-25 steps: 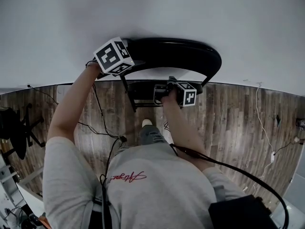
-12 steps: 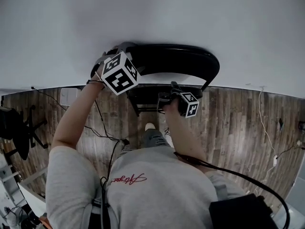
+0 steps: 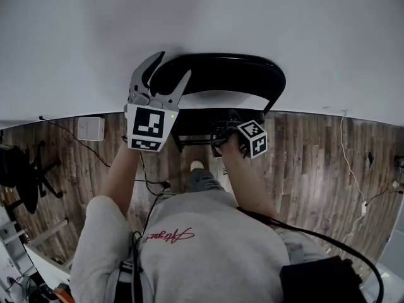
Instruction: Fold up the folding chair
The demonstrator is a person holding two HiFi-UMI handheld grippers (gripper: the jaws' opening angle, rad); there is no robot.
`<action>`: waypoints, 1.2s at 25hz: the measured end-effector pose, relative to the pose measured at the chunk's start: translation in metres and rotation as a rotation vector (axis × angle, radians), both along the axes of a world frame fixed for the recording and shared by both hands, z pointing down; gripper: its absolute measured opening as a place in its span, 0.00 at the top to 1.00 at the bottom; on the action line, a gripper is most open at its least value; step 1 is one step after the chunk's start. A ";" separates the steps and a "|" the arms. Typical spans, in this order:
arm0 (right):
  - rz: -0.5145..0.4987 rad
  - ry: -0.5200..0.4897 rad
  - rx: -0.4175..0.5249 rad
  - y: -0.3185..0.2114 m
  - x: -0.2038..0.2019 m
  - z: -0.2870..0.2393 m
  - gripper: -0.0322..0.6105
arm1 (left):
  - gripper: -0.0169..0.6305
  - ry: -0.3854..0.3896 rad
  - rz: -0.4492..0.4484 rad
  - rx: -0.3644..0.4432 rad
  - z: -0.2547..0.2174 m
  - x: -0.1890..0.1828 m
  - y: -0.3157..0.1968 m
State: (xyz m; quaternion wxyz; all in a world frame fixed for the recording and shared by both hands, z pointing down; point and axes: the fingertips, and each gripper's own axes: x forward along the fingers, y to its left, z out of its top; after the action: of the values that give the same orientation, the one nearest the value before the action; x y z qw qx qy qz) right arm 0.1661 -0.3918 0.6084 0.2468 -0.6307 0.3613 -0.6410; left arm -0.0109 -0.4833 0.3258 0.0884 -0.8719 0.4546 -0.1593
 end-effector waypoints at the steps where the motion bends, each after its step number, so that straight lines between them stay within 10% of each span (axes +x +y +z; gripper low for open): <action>1: -0.022 0.017 0.007 0.007 -0.002 -0.003 0.78 | 0.55 0.059 -0.031 0.005 0.003 -0.003 0.009; 4: -0.058 0.061 0.026 0.026 -0.001 -0.015 0.87 | 0.81 0.198 -0.133 0.017 0.017 -0.011 0.035; 10: -0.192 0.200 0.359 0.035 -0.018 -0.097 0.92 | 0.92 0.327 -0.204 -0.036 0.030 -0.019 0.089; 19: -0.527 0.873 1.019 0.137 -0.110 -0.297 0.92 | 0.95 0.509 -0.069 0.012 -0.024 -0.033 0.220; 24: -0.617 1.186 1.063 0.235 -0.165 -0.333 0.93 | 0.95 0.477 -0.046 0.027 -0.031 -0.057 0.314; 30: -0.654 1.265 1.062 0.328 -0.200 -0.349 0.92 | 0.95 0.475 0.003 -0.003 -0.040 -0.076 0.419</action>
State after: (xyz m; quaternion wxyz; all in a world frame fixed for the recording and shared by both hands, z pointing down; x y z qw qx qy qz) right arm -0.0335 -0.0637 0.2598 0.0654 -0.5343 0.8417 0.0414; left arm -0.0866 -0.0646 0.2856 -0.0223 -0.8856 0.4612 0.0495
